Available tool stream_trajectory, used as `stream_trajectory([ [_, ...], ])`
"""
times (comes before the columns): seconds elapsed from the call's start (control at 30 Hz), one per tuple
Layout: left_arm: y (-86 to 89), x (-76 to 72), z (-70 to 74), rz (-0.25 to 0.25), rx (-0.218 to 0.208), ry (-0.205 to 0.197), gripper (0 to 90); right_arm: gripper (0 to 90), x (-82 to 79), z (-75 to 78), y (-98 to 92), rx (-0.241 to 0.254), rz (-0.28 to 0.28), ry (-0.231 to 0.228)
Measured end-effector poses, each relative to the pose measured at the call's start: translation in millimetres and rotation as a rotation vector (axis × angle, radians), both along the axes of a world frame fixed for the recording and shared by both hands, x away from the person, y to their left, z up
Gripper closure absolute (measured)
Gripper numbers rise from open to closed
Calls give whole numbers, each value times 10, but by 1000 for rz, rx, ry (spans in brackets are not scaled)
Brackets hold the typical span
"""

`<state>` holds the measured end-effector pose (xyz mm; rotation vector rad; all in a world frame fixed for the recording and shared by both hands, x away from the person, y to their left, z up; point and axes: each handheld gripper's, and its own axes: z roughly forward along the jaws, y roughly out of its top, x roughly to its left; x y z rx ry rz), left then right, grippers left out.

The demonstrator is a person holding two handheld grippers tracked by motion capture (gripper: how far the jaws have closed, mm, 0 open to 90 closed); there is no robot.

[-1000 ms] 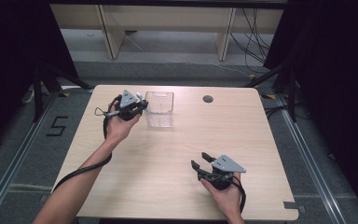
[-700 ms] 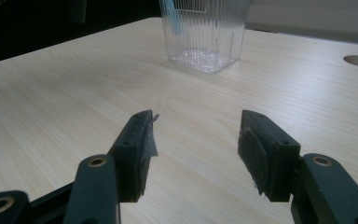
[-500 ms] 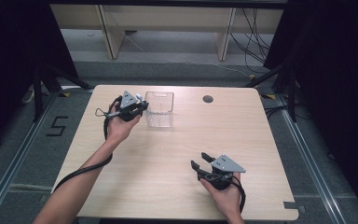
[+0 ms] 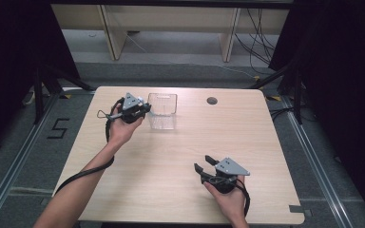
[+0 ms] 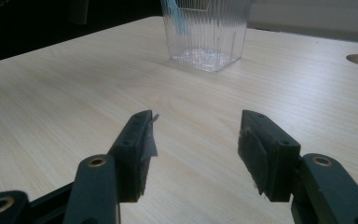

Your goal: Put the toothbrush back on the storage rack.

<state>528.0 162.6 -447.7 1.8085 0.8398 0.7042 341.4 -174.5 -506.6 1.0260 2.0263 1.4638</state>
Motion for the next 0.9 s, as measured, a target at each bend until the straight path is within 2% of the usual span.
stream_trajectory([
  [0.07,2,6,-4,0,-2,3,828,459,-1,-2,3,1,2,2],
  [0.1,2,8,-6,0,-5,7,827,459,5,-1,-6,-16,-4,-19],
  [0.13,2,10,-8,1,-5,7,827,459,5,-1,-5,-15,-5,-20],
  [0.23,2,17,-15,1,-2,9,826,459,-1,-2,4,0,3,2],
  [0.5,2,21,-19,7,-12,10,816,458,-1,-2,2,3,10,3],
  [0.57,4,22,-17,8,-10,7,798,458,-6,5,-8,-14,1,-3],
  [0.7,11,24,-14,11,-8,2,773,458,4,-4,4,6,9,-3],
  [0.87,13,9,1,21,-21,-10,657,457,-8,4,-1,-6,6,9],
  [0.9,13,2,7,22,-22,-14,649,457,0,1,-3,-7,8,-5],
])
